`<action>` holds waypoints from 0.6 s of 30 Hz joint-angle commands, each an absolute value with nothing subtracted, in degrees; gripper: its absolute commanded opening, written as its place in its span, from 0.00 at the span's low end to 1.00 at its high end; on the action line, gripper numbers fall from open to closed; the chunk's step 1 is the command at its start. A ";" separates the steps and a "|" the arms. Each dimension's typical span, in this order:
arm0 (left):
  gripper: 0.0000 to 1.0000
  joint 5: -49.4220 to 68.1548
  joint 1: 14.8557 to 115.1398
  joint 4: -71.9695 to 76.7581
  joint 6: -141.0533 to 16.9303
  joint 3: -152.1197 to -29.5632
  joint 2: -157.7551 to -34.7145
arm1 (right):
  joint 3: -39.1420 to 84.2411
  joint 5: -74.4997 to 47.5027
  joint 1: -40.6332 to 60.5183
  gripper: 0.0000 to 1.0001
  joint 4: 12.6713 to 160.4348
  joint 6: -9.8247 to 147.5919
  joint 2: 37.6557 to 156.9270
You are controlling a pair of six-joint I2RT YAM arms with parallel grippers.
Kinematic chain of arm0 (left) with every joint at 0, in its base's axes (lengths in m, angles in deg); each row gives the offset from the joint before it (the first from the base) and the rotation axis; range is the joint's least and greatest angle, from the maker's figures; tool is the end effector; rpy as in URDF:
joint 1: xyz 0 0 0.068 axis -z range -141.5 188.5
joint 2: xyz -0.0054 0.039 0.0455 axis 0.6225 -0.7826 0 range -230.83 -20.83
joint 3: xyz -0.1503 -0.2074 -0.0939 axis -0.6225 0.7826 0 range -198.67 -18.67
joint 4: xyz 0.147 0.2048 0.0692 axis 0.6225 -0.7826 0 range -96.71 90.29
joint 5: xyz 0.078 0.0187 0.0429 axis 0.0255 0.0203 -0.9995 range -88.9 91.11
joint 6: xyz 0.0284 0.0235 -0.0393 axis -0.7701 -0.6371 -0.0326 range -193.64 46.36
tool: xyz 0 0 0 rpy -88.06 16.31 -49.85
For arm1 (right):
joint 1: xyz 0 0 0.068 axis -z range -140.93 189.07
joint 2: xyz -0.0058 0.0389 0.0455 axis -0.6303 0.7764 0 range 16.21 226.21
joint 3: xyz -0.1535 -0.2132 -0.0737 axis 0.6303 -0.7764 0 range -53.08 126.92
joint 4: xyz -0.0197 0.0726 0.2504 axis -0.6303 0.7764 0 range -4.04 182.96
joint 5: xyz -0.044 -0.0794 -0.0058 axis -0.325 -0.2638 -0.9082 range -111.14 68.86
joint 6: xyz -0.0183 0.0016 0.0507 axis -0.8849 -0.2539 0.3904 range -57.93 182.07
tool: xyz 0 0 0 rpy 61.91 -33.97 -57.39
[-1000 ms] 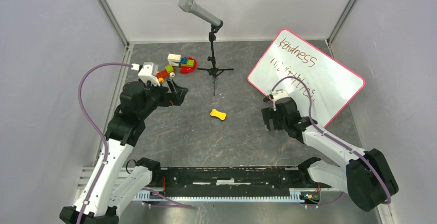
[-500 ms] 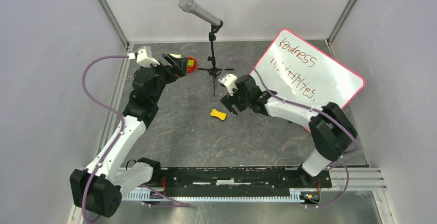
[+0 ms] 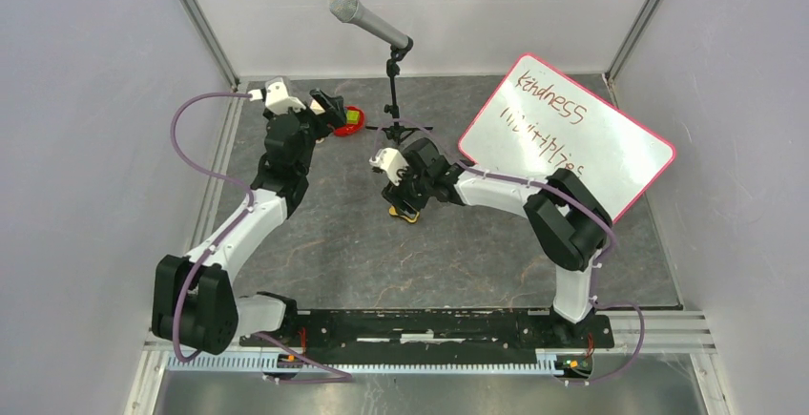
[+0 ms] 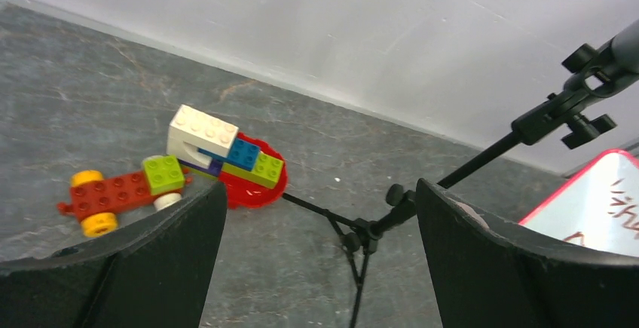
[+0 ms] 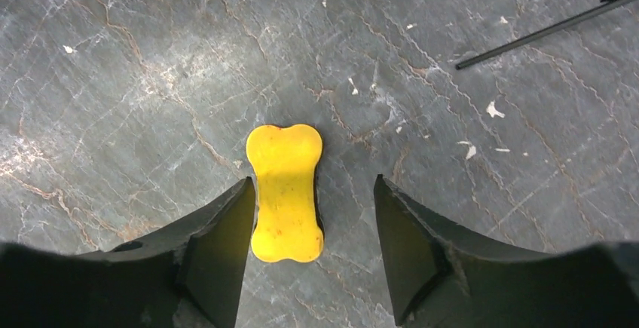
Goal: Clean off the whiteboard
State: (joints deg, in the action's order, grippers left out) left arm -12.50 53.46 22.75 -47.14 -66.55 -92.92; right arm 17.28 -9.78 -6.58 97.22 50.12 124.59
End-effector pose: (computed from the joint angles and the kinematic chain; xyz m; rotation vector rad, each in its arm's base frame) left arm 0.2876 -0.0682 0.3157 -0.3456 1.5755 -0.3713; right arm 0.2777 0.2940 0.1779 -1.2703 2.1213 0.5011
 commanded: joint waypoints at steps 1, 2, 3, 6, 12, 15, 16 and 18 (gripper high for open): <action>1.00 -15.91 53.35 28.48 -56.14 -66.79 -93.10 | 19.57 -7.58 -7.18 0.61 96.75 49.45 125.81; 1.00 -15.84 53.35 28.44 -56.74 -66.76 -93.24 | 19.41 -7.53 -7.29 0.58 96.45 49.71 125.90; 1.00 -15.53 53.35 28.55 -56.97 -66.67 -93.46 | 19.05 -7.61 -7.47 0.56 96.05 49.92 125.97; 1.00 -13.46 53.31 28.78 -57.37 -67.13 -94.88 | 18.26 -7.99 -7.63 0.56 95.34 50.27 126.31; 1.00 -9.02 52.18 29.87 -58.03 -68.54 -100.54 | 17.80 -12.50 -8.82 0.56 95.46 50.77 127.17; 1.00 -7.39 51.52 29.48 -58.09 -69.45 -102.96 | 16.75 -12.03 -8.92 0.51 94.41 51.45 126.79; 1.00 -7.14 51.42 29.61 -58.00 -69.50 -103.53 | 16.21 -11.92 -8.94 0.49 93.69 51.72 126.60; 1.00 -6.69 51.46 30.37 -57.65 -69.48 -104.68 | 15.83 -12.04 -9.00 0.48 93.27 52.20 126.51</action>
